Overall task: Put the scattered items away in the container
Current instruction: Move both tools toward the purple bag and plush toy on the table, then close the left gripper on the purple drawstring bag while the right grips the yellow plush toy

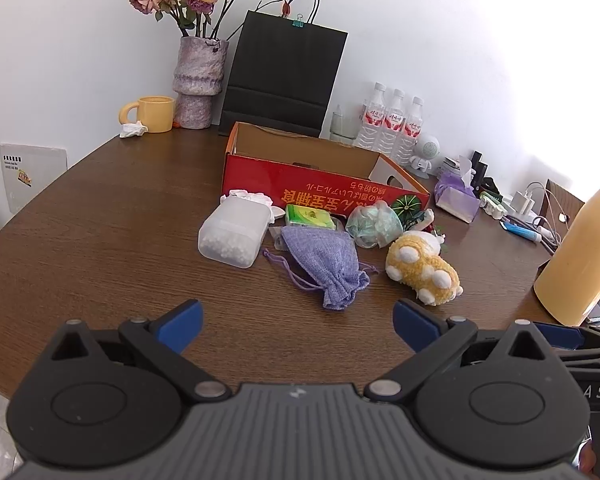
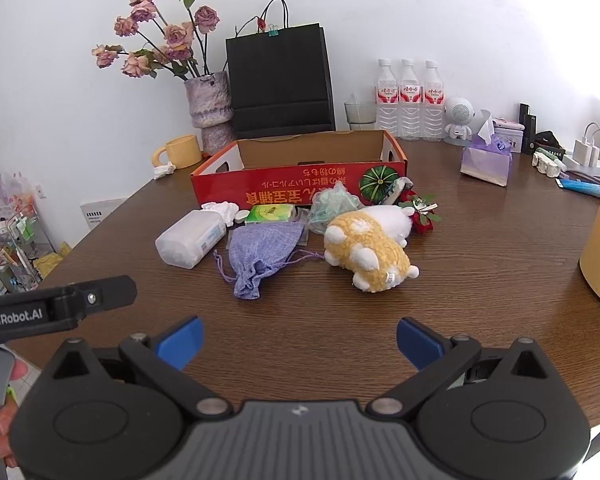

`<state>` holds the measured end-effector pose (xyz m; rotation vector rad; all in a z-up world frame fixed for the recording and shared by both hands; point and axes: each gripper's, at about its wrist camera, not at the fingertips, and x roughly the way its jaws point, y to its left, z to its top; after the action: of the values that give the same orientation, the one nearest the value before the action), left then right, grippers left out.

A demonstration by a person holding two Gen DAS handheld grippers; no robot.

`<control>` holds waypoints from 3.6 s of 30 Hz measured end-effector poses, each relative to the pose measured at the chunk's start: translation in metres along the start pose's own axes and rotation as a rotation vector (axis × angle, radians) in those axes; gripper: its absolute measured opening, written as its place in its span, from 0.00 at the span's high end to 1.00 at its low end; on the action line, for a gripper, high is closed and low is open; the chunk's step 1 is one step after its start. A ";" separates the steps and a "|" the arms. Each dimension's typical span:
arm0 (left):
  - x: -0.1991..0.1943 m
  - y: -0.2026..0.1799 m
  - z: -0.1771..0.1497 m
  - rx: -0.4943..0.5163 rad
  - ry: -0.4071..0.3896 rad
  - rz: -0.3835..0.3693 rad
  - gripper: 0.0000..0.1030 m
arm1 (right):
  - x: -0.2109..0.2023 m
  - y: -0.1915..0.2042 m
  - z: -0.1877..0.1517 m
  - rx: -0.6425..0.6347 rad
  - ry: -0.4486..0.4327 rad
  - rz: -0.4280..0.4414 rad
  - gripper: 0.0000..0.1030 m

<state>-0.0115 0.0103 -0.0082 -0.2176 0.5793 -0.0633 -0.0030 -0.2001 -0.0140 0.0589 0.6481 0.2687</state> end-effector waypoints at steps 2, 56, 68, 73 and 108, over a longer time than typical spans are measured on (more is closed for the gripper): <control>0.001 0.000 0.000 -0.002 0.002 0.000 0.00 | 0.000 0.000 0.000 0.000 0.000 0.001 0.00; 0.059 -0.006 0.007 -0.011 0.124 0.037 0.00 | 0.055 -0.036 0.011 0.029 0.072 -0.005 0.00; 0.091 -0.011 0.019 -0.004 0.175 0.039 0.00 | 0.081 -0.049 0.024 0.022 0.089 -0.011 0.00; 0.105 -0.012 0.023 -0.002 0.194 0.044 0.00 | 0.093 -0.053 0.029 0.006 0.095 -0.012 0.00; 0.192 -0.029 0.041 -0.003 0.229 0.042 0.27 | 0.171 -0.068 0.045 -0.086 0.074 -0.008 0.37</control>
<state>0.1717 -0.0334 -0.0717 -0.2029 0.8119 -0.0472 0.1704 -0.2191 -0.0886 -0.0366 0.7097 0.2923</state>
